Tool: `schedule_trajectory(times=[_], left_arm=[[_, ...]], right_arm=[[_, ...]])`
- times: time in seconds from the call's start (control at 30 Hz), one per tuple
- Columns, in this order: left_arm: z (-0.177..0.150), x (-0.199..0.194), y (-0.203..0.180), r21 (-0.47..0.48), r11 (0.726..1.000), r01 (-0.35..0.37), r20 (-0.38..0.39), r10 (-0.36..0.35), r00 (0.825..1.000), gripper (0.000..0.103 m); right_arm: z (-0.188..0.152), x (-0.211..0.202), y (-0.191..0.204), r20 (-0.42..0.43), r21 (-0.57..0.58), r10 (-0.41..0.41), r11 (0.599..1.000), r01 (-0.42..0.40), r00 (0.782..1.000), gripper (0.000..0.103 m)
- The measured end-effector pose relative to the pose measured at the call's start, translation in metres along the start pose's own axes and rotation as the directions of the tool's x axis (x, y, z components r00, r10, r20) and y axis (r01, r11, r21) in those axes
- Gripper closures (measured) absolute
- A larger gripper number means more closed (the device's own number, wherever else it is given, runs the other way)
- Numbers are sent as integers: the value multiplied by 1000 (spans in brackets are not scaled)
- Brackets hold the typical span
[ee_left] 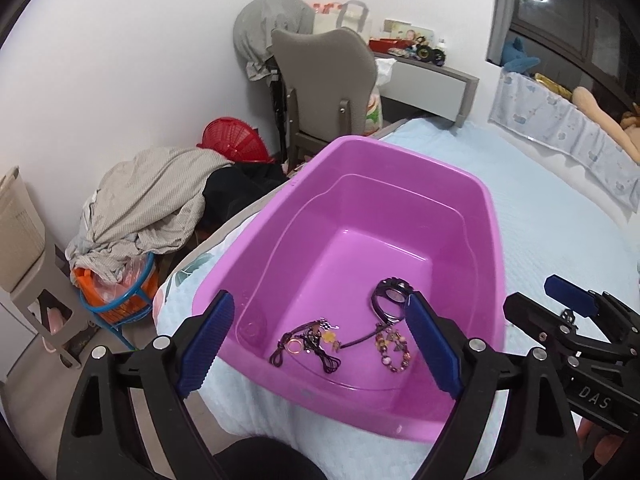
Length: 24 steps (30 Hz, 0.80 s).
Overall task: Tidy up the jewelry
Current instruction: 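Lift both open tools out of the tub toward the lanyard and bangle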
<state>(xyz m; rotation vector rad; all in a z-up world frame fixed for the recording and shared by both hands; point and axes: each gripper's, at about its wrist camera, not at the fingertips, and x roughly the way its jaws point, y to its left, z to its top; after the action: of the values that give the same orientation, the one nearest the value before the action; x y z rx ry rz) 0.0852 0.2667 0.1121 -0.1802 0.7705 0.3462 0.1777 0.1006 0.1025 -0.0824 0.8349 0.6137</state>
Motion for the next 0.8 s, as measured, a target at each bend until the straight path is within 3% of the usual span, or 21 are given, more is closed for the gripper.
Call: schedule_trajectory(times=[0.5,0.8], left_arm=[[-34,-49,-69,131,987,91,49,-99,994,10],[-68,-54,-125,208,961,180,13,-187,982,8]], right_arm=[[-87,-73,-50,34,64,-98,993,96,995,30],[-167,-97,-106,-30,207,-159,965,161,987,30]])
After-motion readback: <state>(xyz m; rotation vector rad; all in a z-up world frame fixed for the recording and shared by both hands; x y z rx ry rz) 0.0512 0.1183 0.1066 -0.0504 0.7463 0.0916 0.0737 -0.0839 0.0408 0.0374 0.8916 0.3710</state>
